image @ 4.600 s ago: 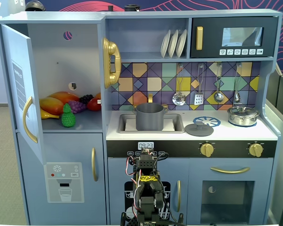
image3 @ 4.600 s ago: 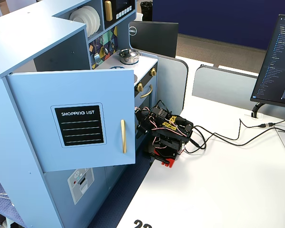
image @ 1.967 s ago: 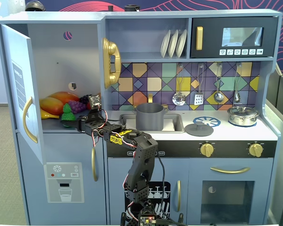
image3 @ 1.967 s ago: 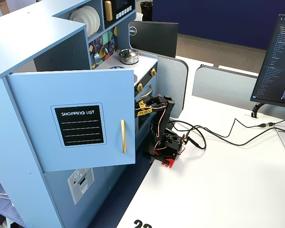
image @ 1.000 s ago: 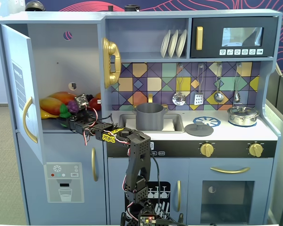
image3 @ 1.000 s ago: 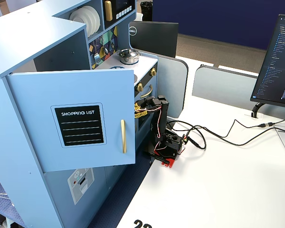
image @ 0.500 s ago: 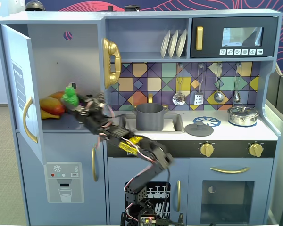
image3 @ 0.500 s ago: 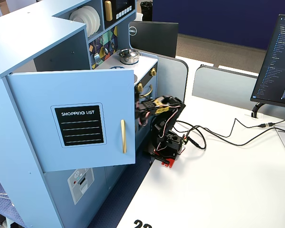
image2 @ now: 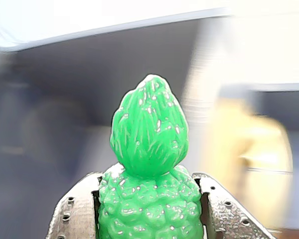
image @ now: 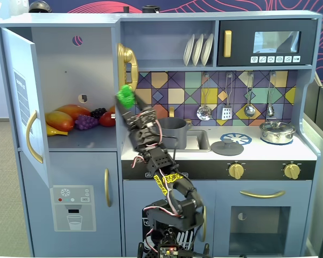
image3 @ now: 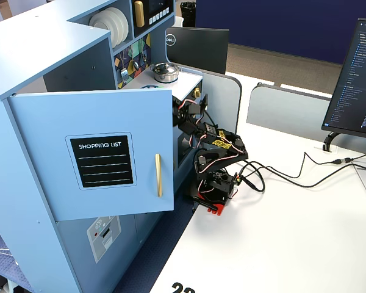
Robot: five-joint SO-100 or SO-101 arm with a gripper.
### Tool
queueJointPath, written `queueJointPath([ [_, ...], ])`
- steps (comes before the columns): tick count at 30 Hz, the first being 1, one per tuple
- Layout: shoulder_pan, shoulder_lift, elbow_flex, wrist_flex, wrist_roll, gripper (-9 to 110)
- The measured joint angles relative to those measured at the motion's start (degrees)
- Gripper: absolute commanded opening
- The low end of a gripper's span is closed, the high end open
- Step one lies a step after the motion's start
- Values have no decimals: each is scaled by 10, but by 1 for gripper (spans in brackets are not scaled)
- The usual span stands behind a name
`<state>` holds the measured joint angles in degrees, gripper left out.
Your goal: Pick up the green pineapple from the left cabinet and place it in the gray recipient
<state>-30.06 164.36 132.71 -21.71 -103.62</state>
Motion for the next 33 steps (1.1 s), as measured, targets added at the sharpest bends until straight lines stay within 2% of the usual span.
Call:
queueJointPath([
  [7,213,-36,-75,170,131,0],
  [16,298,-205,-214,395,135,0],
  [29,312,-444,-326,413,109,0],
  [31,315,-461,-335,413,105,3],
  [33,320,-465,-336,413,104,12],
])
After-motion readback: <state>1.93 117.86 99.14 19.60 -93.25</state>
